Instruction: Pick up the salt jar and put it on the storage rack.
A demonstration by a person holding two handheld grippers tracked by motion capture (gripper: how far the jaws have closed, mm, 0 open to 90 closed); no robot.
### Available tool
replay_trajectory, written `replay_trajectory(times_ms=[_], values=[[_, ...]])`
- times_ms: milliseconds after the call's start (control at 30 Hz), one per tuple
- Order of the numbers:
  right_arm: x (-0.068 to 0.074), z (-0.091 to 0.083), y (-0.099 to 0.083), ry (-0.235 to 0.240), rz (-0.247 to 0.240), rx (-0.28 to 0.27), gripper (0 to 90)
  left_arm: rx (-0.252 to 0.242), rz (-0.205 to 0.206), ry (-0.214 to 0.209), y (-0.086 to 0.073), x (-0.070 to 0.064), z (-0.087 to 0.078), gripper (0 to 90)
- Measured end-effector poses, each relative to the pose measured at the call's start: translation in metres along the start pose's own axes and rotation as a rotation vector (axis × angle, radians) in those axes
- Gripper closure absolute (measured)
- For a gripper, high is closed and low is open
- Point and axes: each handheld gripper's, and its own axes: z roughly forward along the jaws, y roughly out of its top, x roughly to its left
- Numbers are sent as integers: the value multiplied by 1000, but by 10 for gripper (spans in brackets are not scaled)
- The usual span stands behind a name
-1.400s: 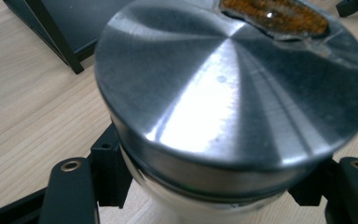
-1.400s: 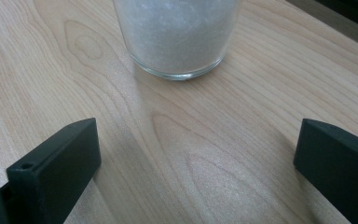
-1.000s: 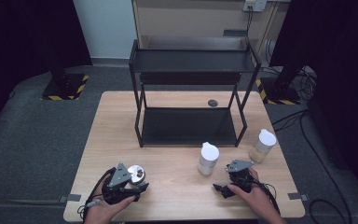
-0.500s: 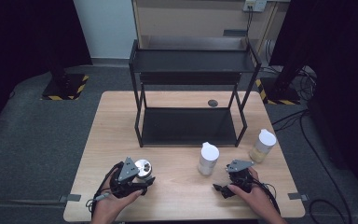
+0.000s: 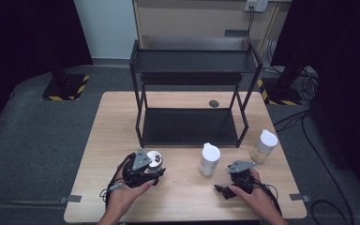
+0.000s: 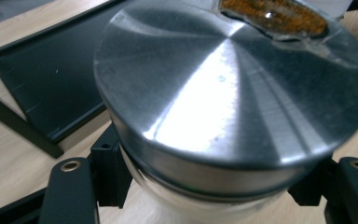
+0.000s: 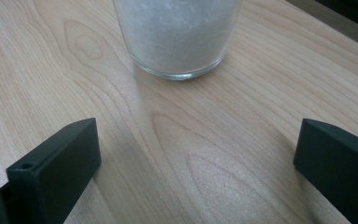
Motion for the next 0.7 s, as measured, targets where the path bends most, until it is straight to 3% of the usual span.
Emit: replay_trajectory(times_ms=[700], values=[[2, -1, -1, -5, 5, 1, 10, -8, -21, 52, 29, 9, 42, 298]])
